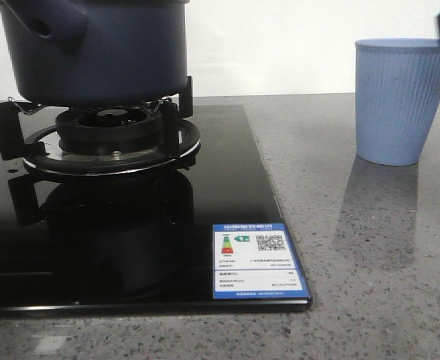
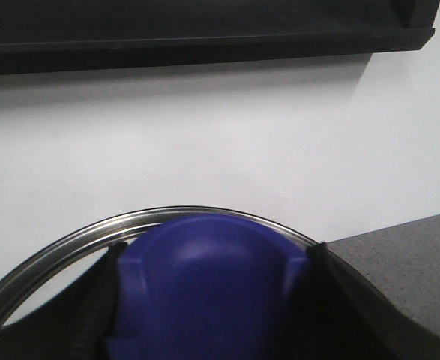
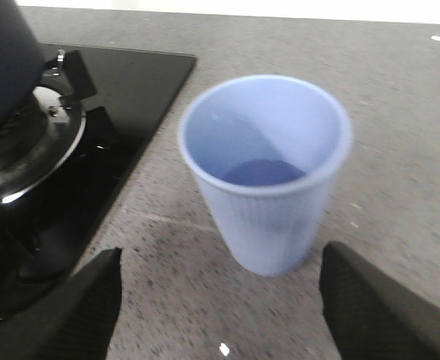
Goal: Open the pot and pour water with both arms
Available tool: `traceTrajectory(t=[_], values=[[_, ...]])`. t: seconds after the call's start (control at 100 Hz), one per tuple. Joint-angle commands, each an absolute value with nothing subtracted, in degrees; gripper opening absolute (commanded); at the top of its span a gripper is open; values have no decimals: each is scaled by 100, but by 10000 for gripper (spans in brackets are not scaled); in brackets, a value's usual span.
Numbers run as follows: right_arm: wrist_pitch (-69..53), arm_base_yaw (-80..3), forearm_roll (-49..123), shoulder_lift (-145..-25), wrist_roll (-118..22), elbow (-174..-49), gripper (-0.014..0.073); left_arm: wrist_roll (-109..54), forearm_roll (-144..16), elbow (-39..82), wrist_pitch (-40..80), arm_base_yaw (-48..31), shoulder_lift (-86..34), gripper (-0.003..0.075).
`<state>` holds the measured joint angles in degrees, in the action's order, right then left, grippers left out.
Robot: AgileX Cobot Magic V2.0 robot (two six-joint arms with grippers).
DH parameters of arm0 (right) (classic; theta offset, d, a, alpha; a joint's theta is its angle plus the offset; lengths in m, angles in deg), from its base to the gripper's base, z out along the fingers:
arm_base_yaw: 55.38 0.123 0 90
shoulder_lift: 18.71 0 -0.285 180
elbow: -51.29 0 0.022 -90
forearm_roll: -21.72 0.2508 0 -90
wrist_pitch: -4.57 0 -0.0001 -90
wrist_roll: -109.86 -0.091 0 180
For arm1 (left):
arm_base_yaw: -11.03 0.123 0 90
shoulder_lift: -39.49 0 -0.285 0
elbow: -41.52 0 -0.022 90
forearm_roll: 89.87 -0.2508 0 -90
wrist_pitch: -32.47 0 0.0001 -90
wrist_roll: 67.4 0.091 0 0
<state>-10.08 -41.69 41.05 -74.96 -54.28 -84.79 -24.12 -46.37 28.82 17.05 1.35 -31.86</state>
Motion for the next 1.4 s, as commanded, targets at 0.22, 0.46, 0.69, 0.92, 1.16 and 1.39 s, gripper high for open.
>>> traceTrajectory(t=[0.22,0.46,0.69,0.92,1.16,1.39], values=[[94,-3970,4078,-8217,-5342,-8662,477,-2402,-4542,3111,2039,264,-2908,359],[758,-3970,4065,-8266,-5342,-8200,477,-2402,-4542,3111,2039,264,-2908,359],[2273,-3919,4065,-8319,-5352,-7489,477,-2402,-4542,3111,2031,264,-2908,359],[2530,-3755,4065,-8679,-5457,-7481,477,-2402,-4532,3111,2031,264,-2908,359],[3114,-3604,4065,-9139,-5497,-7481,477,-2402,-4532,3111,2031,264,-2908,359],[3403,-3604,3918,-9606,-5808,-7612,479,-2402,-4522,3111,2031,264,-2908,359]])
